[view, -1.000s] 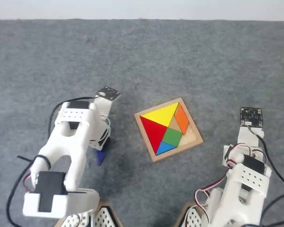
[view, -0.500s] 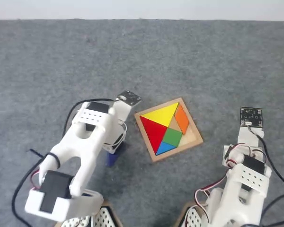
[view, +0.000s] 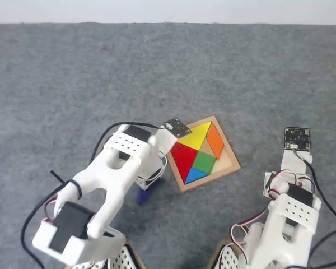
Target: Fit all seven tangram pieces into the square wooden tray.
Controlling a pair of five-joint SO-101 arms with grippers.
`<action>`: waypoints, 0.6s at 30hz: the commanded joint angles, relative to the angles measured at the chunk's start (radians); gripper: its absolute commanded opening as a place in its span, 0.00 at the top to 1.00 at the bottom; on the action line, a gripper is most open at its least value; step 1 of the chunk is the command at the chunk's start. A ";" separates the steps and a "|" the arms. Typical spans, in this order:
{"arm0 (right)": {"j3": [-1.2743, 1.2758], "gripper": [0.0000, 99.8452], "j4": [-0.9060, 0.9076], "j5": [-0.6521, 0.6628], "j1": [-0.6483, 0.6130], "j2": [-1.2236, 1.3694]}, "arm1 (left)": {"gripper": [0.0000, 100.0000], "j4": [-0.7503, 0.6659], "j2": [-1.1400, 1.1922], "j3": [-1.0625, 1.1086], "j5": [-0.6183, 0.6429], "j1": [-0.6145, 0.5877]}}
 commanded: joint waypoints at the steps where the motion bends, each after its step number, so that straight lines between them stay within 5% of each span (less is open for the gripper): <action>1: -0.018 0.99 -0.016 0.006 -0.005 -0.025 | 0.91 0.020 0.009 0.002 -0.006 0.064; 10: -0.015 0.99 -0.018 0.006 -0.007 -0.025 | 0.91 0.061 0.021 -0.140 -0.060 0.058; 18: -0.014 0.99 -0.018 0.006 -0.007 -0.025 | 0.91 0.097 0.021 -0.315 -0.229 -0.229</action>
